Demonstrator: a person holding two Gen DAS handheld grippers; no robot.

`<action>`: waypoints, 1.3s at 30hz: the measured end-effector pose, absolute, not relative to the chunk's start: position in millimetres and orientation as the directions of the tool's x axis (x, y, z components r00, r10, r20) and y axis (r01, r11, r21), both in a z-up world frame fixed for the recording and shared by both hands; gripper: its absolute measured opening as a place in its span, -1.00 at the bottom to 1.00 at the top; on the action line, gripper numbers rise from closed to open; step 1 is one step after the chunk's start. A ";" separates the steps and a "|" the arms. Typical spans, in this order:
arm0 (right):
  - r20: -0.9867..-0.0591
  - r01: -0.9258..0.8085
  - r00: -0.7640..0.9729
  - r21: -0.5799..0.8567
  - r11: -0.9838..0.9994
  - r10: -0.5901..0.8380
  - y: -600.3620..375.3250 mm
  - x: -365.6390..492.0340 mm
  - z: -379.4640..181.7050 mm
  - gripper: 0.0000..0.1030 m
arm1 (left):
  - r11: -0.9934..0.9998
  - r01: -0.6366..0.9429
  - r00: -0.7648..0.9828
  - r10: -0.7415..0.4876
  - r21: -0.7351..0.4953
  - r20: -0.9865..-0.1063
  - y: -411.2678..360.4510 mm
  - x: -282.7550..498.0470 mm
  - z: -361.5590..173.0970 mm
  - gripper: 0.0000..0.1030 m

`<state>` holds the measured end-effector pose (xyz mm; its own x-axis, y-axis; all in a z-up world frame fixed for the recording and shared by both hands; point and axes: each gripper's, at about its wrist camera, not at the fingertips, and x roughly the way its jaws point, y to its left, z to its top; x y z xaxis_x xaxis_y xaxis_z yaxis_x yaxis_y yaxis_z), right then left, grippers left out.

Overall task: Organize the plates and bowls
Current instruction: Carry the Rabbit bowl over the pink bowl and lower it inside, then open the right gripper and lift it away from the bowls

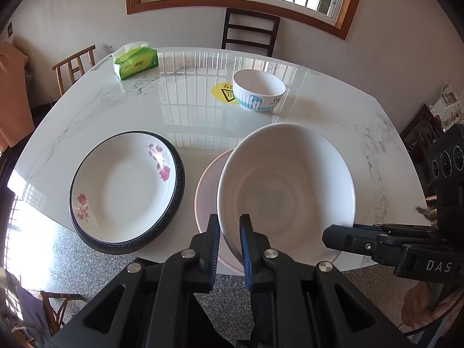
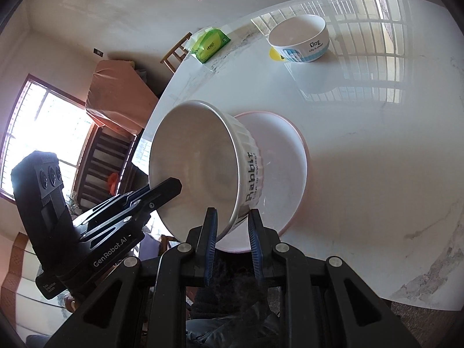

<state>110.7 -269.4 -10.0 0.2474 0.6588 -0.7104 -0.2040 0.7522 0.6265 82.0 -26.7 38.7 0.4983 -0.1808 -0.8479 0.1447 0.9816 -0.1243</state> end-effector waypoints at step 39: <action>-0.661 -0.162 0.306 0.672 0.722 0.685 -296.3 104.9 -27.6 -0.68 | 0.989 0.137 0.514 -0.117 -0.054 -0.850 -33.7 81.5 24.8 -0.68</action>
<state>104.9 -296.3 -27.6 0.3063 0.6846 -0.6615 -0.1624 0.7223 0.6723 81.5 -33.7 24.8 0.5140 -0.1174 -0.8497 0.1372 0.9891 -0.0536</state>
